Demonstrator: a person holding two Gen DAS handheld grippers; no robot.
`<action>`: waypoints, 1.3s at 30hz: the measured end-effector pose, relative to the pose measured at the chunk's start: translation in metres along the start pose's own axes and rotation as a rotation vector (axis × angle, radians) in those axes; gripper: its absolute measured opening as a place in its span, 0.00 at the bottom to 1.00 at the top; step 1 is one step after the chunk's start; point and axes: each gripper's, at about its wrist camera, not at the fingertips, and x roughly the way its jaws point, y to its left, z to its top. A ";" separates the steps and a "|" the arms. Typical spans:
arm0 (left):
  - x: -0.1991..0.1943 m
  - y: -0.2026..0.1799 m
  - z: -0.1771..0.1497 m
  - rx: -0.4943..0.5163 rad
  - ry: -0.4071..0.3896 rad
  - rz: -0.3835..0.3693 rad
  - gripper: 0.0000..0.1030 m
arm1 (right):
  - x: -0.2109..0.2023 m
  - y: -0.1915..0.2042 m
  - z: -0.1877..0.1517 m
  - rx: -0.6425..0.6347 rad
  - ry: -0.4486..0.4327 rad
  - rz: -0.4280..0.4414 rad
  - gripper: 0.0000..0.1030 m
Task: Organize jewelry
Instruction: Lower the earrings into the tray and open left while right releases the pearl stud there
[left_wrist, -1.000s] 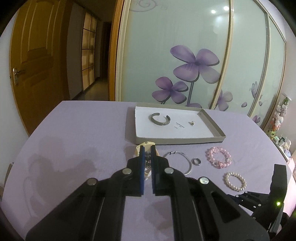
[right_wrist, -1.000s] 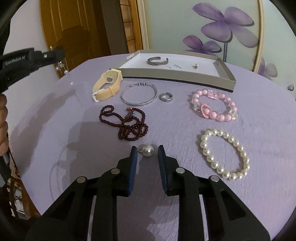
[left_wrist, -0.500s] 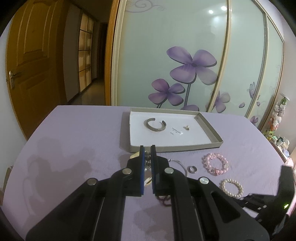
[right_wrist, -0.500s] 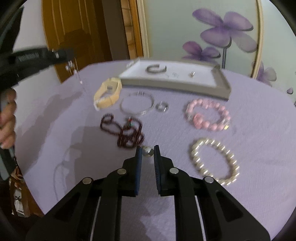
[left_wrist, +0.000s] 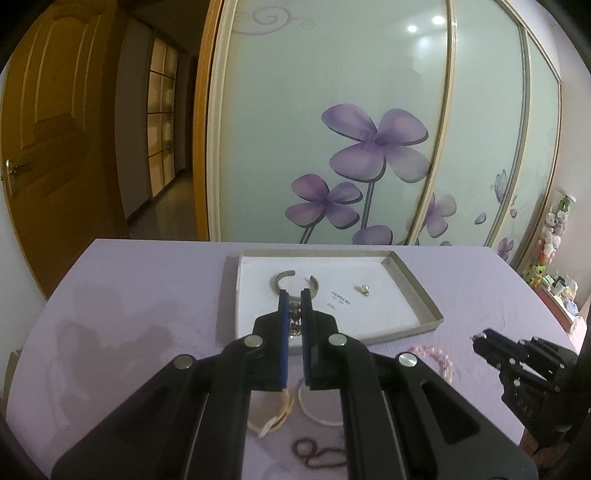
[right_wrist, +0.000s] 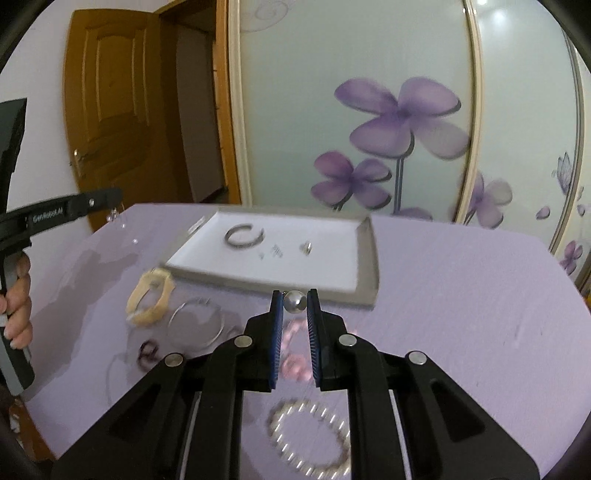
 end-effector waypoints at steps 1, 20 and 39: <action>0.005 -0.001 0.003 -0.003 0.003 -0.002 0.06 | 0.005 -0.001 0.005 -0.005 -0.008 -0.004 0.13; 0.103 -0.019 0.034 0.034 0.044 -0.011 0.06 | 0.103 -0.009 0.033 -0.036 0.018 0.029 0.13; 0.153 -0.009 0.032 0.034 0.096 -0.004 0.06 | 0.136 -0.013 0.031 -0.036 0.084 0.046 0.16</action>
